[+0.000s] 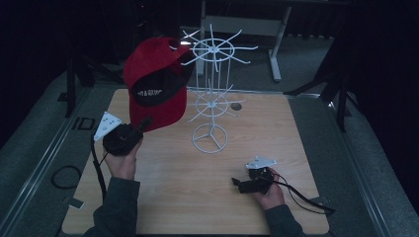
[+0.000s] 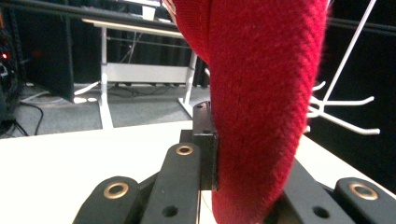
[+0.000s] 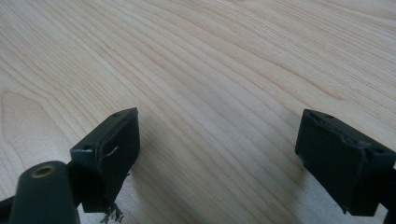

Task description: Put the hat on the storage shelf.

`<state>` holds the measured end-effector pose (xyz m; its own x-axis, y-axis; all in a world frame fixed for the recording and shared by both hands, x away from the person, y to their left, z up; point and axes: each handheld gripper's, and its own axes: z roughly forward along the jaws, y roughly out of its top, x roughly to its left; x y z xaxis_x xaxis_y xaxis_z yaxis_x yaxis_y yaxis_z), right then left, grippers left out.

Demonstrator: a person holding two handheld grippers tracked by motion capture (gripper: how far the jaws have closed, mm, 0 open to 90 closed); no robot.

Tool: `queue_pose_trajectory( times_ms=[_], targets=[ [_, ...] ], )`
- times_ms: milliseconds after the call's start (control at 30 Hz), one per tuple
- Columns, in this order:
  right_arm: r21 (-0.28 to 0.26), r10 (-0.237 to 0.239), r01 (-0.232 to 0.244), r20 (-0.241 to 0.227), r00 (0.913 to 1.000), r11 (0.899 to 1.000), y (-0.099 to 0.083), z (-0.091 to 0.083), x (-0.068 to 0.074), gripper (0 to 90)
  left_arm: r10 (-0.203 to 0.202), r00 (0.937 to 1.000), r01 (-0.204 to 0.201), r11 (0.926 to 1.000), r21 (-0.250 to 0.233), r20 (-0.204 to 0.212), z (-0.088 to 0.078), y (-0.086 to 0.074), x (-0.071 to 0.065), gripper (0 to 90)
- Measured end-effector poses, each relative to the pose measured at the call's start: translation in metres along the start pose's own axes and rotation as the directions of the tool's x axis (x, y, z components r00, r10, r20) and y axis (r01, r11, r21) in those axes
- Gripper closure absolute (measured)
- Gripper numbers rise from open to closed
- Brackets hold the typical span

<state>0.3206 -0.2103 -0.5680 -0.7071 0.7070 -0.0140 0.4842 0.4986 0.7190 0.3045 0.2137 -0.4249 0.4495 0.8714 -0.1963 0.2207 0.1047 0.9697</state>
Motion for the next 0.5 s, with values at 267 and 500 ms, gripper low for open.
queue_pose_trajectory(
  times_ms=[267,500],
  targets=[
    [0.000,0.003,-0.003,-0.001,1.0000,1.000,0.000,0.000,0.000,13.6,-0.005,1.0000,0.005,0.9996,0.029,0.005,0.005,-0.014,-0.001,84.8],
    [-0.003,-0.001,0.001,0.000,1.0000,1.000,0.000,0.000,0.000,13.6,-0.016,0.9997,0.016,0.9985,0.052,0.017,0.009,-0.024,-0.002,84.5]
  ],
)
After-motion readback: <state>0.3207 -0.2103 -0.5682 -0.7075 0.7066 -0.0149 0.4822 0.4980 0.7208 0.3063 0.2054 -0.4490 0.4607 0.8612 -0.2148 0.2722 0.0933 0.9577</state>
